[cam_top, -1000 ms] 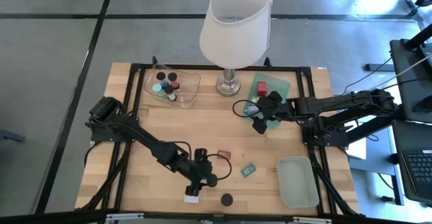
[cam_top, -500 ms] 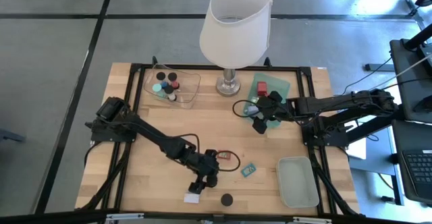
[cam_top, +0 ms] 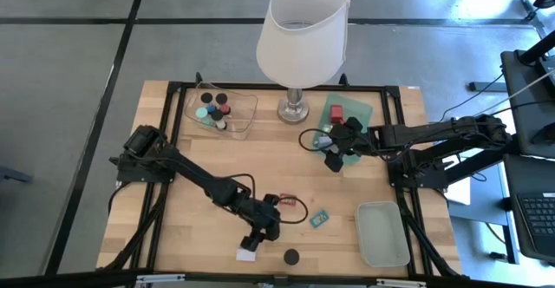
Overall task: Pick & Place Office items
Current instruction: Put the purple hourglass into the transparent bin
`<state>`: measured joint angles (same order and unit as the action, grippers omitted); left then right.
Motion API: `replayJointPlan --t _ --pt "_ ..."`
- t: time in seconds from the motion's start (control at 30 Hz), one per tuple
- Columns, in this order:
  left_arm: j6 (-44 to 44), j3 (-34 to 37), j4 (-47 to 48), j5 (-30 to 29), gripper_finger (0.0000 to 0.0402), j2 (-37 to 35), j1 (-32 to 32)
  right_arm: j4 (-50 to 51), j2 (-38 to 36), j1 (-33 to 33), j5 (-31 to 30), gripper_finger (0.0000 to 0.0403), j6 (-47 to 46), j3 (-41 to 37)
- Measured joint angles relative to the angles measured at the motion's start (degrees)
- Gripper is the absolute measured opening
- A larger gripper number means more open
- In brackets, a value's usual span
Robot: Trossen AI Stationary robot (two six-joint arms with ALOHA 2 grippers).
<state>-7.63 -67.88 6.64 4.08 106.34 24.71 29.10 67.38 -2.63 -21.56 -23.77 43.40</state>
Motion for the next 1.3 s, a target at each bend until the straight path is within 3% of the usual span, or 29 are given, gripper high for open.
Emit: replayJointPlan --t 0.13,0.27,0.47,0.67,0.93,1.07,1.3 --pt "1.28 0.00 -0.95 -0.37 0.0203 -0.02 0.00 0.00 0.01 0.00 0.00 0.0345 -0.02 0.00" --pt "-1.55 0.00 -0.34 -5.22 0.0203 -1.26 0.00 -0.03 0.02 0.00 0.00 0.0345 -0.02 0.00" --pt "-13.16 0.00 7.45 -19.37 0.0203 -6.97 0.02 -0.17 0.03 0.00 0.00 0.0345 -0.04 -0.02" --pt "-19.30 0.00 21.70 -37.39 0.0203 -14.80 -0.21 -0.37 0.03 0.00 0.02 0.0345 -0.07 -0.04" --pt "-23.97 0.00 37.70 -51.01 0.0210 -26.27 -4.94 -0.90 0.03 0.00 0.02 0.0345 0.20 -0.04" --pt "-25.70 0.00 43.63 -53.92 0.0207 -29.48 -10.23 -1.28 0.03 0.00 0.02 0.0345 0.20 -0.04" --pt "-22.30 0.00 46.23 -52.66 0.0206 -30.10 -21.81 -1.27 0.03 0.00 0.00 0.0345 0.44 -0.04"
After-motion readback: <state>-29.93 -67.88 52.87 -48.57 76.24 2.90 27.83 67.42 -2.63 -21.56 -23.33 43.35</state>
